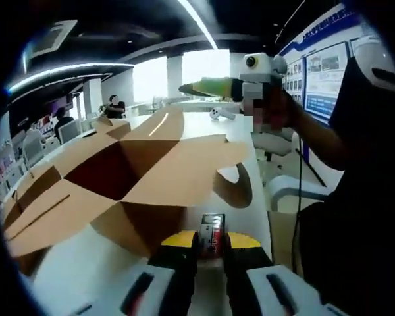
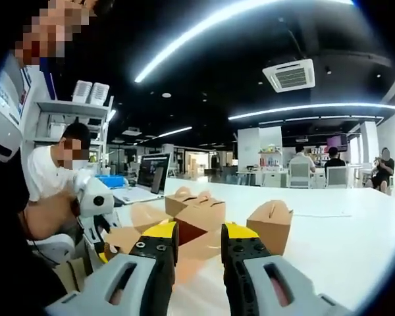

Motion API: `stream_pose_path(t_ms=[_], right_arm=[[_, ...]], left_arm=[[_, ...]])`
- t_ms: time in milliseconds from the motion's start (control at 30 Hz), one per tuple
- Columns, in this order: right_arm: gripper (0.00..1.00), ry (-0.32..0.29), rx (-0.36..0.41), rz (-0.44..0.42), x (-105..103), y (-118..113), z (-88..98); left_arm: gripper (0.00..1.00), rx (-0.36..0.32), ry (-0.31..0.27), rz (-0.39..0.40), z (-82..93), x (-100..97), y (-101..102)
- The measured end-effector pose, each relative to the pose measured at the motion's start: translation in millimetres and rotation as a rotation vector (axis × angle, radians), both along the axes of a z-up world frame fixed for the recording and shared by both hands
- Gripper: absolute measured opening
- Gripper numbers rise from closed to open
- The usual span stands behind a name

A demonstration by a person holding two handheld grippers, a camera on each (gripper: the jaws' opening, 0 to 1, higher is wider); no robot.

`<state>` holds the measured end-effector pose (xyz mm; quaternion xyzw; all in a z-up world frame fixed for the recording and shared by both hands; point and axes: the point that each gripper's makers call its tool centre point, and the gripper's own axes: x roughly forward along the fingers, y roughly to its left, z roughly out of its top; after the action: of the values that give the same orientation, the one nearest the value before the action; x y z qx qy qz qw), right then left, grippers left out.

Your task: Pick up one paper box from the group, open the paper box, and remove the item inside

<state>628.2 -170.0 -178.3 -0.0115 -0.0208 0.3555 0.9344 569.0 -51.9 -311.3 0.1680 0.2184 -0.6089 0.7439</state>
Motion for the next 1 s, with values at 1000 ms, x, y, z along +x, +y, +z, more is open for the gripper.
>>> stream_pose_path(t_ms=[1000], right_arm=[[0.27, 0.007, -0.016, 0.011, 2, 10, -4.2]], left_arm=[[0.3, -0.224, 0.023, 0.159, 23.8, -0.1, 25]])
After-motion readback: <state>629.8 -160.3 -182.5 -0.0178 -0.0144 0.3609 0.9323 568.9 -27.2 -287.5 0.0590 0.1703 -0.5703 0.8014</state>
